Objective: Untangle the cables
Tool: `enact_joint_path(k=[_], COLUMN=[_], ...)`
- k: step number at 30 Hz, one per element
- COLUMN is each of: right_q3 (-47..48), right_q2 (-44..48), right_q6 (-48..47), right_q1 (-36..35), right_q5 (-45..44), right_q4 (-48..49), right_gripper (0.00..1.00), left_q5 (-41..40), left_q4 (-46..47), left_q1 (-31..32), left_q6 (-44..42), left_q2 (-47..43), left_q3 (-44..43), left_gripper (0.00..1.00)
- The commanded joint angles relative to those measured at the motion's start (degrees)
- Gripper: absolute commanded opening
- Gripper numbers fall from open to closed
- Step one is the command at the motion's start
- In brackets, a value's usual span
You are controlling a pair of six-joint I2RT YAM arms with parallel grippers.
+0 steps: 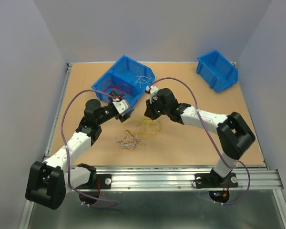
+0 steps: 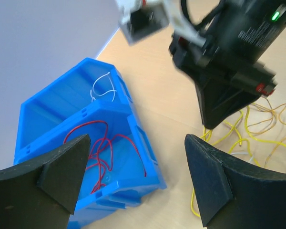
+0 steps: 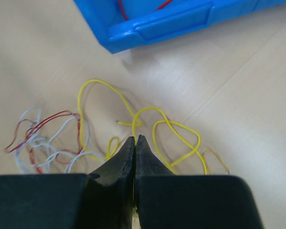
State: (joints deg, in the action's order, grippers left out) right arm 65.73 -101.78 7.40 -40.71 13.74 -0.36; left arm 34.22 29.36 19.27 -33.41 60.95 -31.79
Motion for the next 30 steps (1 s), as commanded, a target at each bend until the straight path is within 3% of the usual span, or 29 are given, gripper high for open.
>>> enact_joint_path(k=[1,10,14,20,26,30], right_q3=[-6.22,-26.70,-31.19,-27.79,-19.78,-14.87], right_q2=[13.34,40.74,47.70,49.40,44.57,41.49], right_q6=[0.42,4.99,7.45,6.58,9.38,8.87], right_q1=[-0.86,-0.86,-0.86,-0.86,-0.86,-0.86], right_q5=[1.11,2.78,3.49,-0.37,6.03,3.41], right_q4=[8.61,29.08,35.33,35.69,38.14,41.05], right_gripper=[0.01,0.01,0.00,0.01,0.01,0.01], left_q5=[4.80,9.64,11.22,11.74,17.45,16.94], left_q4=[2.80,1.40,1.22,1.31,1.75,2.45], left_q1=[0.07,0.24,0.33,0.33,0.51,1.74], left_q6=[-1.66,-3.42,-4.47,-5.00,-2.19,-2.27], left_q2=[0.13,-0.30,-2.06,-2.33,1.54,4.00], left_q3=[-0.03,0.24,1.12,1.38,-0.46,-0.90], left_gripper=[0.92,0.92,0.92,0.92,0.92,0.92])
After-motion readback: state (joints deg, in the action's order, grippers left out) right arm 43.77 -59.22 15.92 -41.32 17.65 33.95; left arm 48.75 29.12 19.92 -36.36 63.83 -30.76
